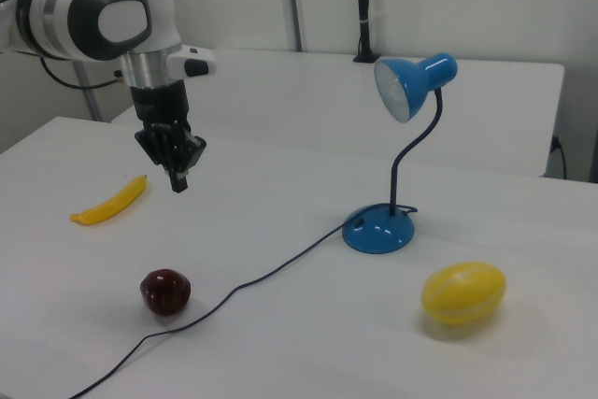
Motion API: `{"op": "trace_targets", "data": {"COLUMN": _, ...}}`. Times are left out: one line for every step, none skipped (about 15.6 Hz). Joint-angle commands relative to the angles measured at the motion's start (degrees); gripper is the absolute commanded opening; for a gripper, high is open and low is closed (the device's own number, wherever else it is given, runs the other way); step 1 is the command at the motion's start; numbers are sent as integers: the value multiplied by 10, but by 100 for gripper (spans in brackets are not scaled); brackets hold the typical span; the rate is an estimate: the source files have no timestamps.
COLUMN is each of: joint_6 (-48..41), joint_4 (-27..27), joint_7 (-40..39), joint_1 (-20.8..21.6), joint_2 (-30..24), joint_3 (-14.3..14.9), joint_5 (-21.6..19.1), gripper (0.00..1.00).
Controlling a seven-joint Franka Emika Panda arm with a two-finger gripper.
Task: Turn on desk lamp
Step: 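Move the gripper over the blue lamp base toward its switch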
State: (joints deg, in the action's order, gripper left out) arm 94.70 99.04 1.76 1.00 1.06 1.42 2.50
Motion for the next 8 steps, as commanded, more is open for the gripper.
{"op": "trace_targets", "data": {"joint_6": 66, "joint_4": -7, "joint_7": -4, "joint_1": -1, "joint_2": 28, "joint_3": 5, "joint_5": -18, "gripper": 0}}
{"op": "trace_targets", "data": {"joint_6": 98, "joint_4": -7, "joint_7": 2, "joint_1": -7, "joint_2": 46, "joint_3": 5, "joint_5": -18, "gripper": 0}}
{"op": "trace_targets", "data": {"joint_6": 135, "joint_4": -8, "joint_7": 22, "joint_1": -13, "joint_2": 62, "joint_3": 5, "joint_5": -17, "gripper": 0}}
{"op": "trace_targets", "data": {"joint_6": 177, "joint_4": -7, "joint_7": 46, "joint_1": -20, "joint_2": 79, "joint_3": 5, "joint_5": -15, "gripper": 0}}
{"op": "trace_targets", "data": {"joint_6": 221, "joint_4": -7, "joint_7": 67, "joint_1": -25, "joint_2": 95, "joint_3": 6, "joint_5": -13, "gripper": 0}}
{"op": "trace_targets", "data": {"joint_6": 261, "joint_4": -8, "joint_7": 85, "joint_1": -29, "joint_2": 111, "joint_3": 6, "joint_5": -12, "gripper": 0}}
{"op": "trace_targets", "data": {"joint_6": 295, "joint_4": -8, "joint_7": 103, "joint_1": -35, "joint_2": 124, "joint_3": 6, "joint_5": -11, "gripper": 0}}
{"op": "trace_targets", "data": {"joint_6": 325, "joint_4": -8, "joint_7": 118, "joint_1": -42, "joint_2": 134, "joint_3": 6, "joint_5": -10, "gripper": 0}}
